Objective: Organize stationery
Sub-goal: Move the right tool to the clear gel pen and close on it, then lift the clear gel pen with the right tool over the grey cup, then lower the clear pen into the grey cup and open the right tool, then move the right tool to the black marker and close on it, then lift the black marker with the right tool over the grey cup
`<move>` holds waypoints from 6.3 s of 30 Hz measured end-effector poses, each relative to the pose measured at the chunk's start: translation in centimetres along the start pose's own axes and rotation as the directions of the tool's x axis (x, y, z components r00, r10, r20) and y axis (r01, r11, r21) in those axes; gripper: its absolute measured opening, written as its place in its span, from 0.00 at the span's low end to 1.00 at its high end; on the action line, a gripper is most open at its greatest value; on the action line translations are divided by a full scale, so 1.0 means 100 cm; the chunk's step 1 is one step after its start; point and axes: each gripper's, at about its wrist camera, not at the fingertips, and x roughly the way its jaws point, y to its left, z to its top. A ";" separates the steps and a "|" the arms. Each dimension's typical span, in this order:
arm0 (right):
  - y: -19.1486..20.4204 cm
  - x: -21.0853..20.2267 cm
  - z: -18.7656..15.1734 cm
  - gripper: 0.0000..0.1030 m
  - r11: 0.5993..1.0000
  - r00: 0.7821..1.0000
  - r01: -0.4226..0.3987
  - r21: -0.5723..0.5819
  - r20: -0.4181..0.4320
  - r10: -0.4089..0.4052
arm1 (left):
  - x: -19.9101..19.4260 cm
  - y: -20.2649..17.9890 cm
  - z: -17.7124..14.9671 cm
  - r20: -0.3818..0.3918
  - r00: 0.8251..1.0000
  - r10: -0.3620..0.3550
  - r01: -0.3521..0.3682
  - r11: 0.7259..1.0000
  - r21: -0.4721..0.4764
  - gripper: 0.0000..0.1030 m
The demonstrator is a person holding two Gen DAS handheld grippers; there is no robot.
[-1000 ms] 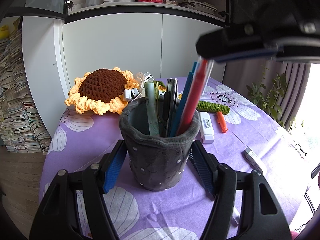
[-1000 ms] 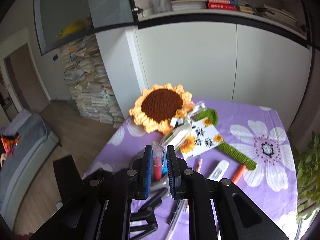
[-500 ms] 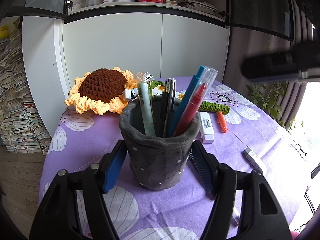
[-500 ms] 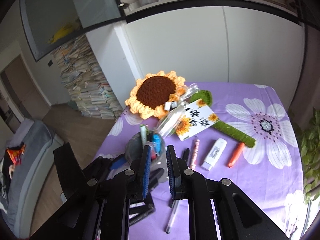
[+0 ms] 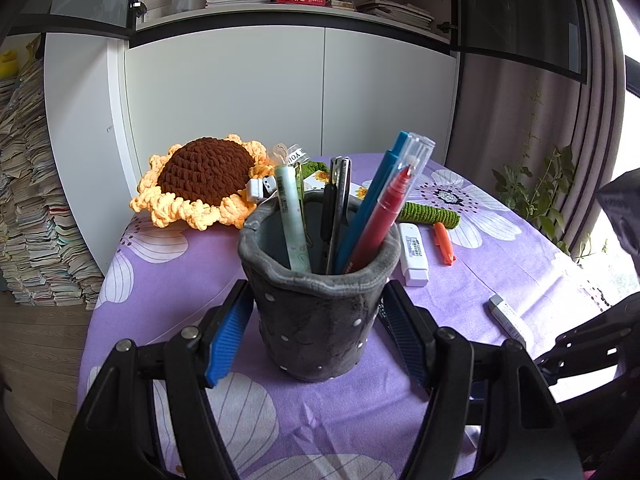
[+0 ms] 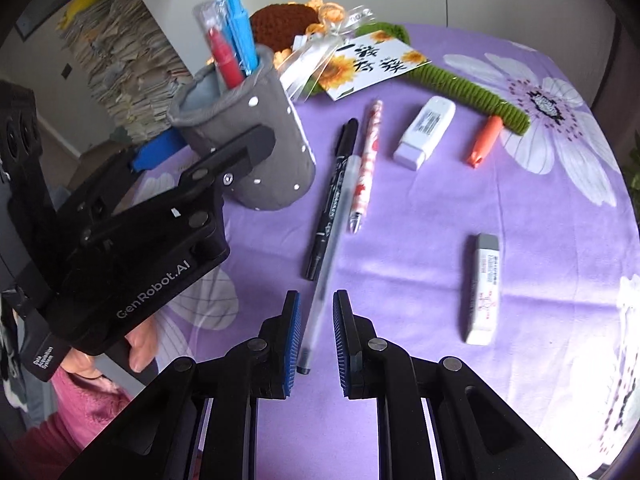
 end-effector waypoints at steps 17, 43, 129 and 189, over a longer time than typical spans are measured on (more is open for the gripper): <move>-0.023 -0.016 -0.040 0.10 0.963 0.965 0.206 -0.171 -0.125 -0.229 | 0.000 0.000 0.000 0.000 1.000 0.001 -0.001 1.000 0.001 0.65; -0.015 0.026 0.041 0.16 0.981 0.982 0.172 -0.088 -0.067 -0.178 | -0.001 0.000 0.001 0.000 1.000 0.001 -0.001 1.000 0.002 0.65; 0.009 0.033 0.019 0.23 0.996 0.993 0.034 -0.080 0.114 -0.025 | 0.005 0.005 0.001 -0.030 0.999 -0.019 0.018 1.000 -0.024 0.66; 0.028 -0.146 0.038 0.14 0.985 0.908 0.057 -0.163 0.420 0.017 | 0.005 0.005 0.002 -0.035 0.999 -0.019 0.019 1.000 -0.024 0.65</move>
